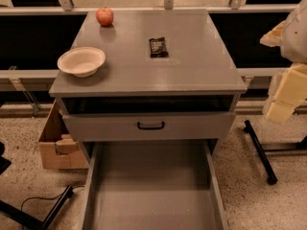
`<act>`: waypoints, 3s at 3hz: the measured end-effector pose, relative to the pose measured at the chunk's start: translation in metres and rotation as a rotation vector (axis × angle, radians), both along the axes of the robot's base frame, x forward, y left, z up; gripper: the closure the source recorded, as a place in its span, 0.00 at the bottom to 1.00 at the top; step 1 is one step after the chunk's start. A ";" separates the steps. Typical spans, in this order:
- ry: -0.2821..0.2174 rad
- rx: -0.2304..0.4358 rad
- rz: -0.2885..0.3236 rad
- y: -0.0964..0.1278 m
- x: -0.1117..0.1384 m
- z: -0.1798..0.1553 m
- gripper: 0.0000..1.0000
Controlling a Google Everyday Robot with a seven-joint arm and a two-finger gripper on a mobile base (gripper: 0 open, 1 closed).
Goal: Place rxbar chocolate into middle drawer
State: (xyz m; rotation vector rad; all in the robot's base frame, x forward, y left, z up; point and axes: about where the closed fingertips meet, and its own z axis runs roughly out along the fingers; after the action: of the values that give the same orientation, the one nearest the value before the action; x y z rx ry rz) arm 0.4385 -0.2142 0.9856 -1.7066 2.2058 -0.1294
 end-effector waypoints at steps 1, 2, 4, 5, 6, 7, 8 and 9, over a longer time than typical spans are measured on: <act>0.000 0.000 0.000 0.000 0.000 0.000 0.00; -0.027 0.022 -0.015 0.008 0.019 -0.001 0.00; -0.105 0.084 -0.171 0.030 0.085 -0.008 0.00; -0.122 0.074 -0.299 0.037 0.119 -0.006 0.00; -0.106 0.000 -0.433 0.047 0.154 -0.008 0.00; -0.093 -0.002 -0.498 0.055 0.154 -0.009 0.00; -0.093 -0.002 -0.498 0.055 0.154 -0.009 0.00; -0.099 0.098 -0.559 0.064 0.200 -0.010 0.00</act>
Offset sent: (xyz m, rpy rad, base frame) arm 0.0651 0.0250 -0.0077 0.0777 -0.0783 -0.0549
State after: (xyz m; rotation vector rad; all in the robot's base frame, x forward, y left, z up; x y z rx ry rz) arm 0.6387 -0.1497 0.9755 -0.9729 2.5033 -0.2302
